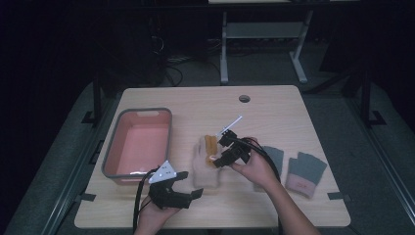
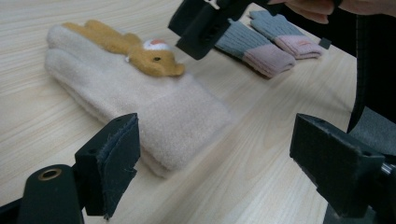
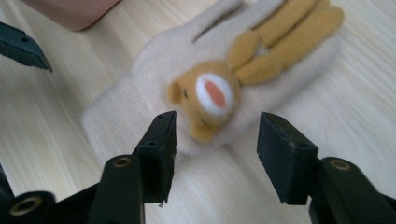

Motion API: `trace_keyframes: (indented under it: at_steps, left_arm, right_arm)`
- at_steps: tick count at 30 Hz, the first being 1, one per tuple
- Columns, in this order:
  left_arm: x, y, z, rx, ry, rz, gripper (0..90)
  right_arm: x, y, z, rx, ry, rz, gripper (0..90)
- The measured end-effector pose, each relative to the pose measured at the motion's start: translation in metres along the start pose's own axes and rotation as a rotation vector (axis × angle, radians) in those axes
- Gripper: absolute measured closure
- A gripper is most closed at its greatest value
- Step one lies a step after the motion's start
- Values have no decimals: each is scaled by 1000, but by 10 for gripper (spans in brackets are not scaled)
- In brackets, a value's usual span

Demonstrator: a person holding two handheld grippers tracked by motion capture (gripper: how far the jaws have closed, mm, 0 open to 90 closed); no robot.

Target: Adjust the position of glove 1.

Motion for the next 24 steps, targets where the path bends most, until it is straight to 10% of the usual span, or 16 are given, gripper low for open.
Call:
trace_keyframes:
  at_steps: [24]
  left_arm:
    - [14,3,7,-121,74,-8,163]
  right_arm:
    - [-26,-18,-30,60,-71,12,386]
Point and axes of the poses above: each handheld gripper's, and its own axes: x roughly forward along the jaws, z roughly out of its top, y roughly to its left, the point moved 10 cm from there along x, roughly forward along the jaws, and after that the axes turned 12 degrees about x, right-handed, at the moved point
